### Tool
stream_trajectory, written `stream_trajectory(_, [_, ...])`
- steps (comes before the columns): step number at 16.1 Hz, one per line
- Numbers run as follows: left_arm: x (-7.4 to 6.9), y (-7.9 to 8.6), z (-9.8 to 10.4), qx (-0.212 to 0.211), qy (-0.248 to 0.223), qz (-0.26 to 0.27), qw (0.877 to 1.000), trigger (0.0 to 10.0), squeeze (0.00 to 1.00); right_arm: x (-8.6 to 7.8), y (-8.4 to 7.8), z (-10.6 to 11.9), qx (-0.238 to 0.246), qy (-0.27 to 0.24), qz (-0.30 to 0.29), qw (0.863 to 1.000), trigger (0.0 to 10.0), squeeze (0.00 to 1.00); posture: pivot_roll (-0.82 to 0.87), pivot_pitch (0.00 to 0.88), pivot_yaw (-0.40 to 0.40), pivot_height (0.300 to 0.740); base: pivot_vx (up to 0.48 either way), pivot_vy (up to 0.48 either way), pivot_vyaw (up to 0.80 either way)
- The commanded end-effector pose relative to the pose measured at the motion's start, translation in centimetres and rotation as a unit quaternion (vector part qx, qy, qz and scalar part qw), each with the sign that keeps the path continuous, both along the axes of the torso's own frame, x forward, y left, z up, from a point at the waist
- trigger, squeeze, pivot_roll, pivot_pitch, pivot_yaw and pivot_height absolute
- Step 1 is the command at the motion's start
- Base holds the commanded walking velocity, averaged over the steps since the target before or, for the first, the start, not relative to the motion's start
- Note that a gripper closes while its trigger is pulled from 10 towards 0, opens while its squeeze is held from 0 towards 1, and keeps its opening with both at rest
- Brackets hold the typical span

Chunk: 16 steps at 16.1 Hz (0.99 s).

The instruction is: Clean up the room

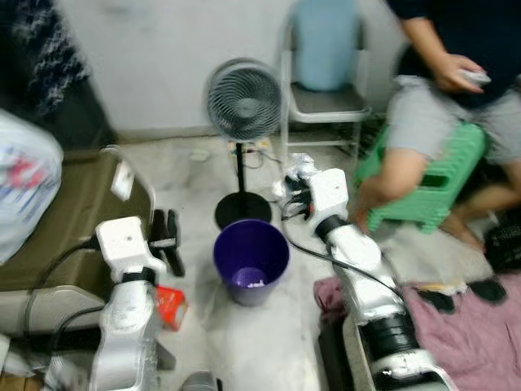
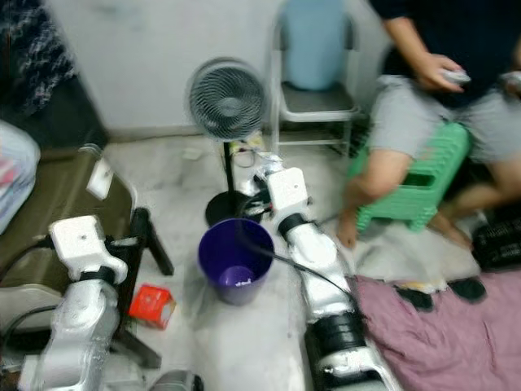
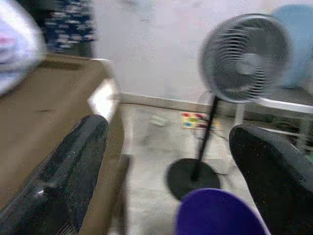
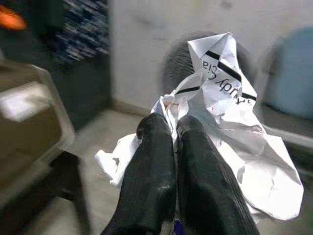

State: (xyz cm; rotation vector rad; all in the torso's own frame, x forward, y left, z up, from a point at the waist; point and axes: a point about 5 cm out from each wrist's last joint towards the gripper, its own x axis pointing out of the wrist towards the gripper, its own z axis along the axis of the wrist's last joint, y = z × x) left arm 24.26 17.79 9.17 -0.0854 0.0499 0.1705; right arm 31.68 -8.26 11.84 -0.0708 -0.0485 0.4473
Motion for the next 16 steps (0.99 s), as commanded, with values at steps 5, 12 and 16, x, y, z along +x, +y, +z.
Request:
stream_trajectory(5, [0.08, -0.45, 0.58, -0.003, -0.011, -0.012, 1.000, 10.0, 0.00, 0.15, -0.60, 0.01, 0.004, 0.003, -0.012, 1.000, 10.0, 0.00, -0.04, 0.002, -0.002, 0.740, 0.000, 0.000, 0.32])
stream_trajectory(12, [-0.02, -0.80, 0.64, -0.007, -0.013, -0.022, 1.000, 10.0, 0.00, 0.04, -0.45, 0.00, -0.005, -0.001, -0.001, 1.000, 10.0, 0.00, -0.04, 0.005, -0.006, 0.740, 0.000, 0.000, 0.53])
stream_trajectory(16, [-0.02, -0.94, 0.75, -0.006, -0.018, -0.027, 0.999, 10.0, 0.00, 0.12, -0.36, 0.06, 0.000, 0.000, 0.002, 1.000, 10.0, 0.00, -0.03, 0.000, -0.012, 0.740, 0.000, 0.000, 0.00])
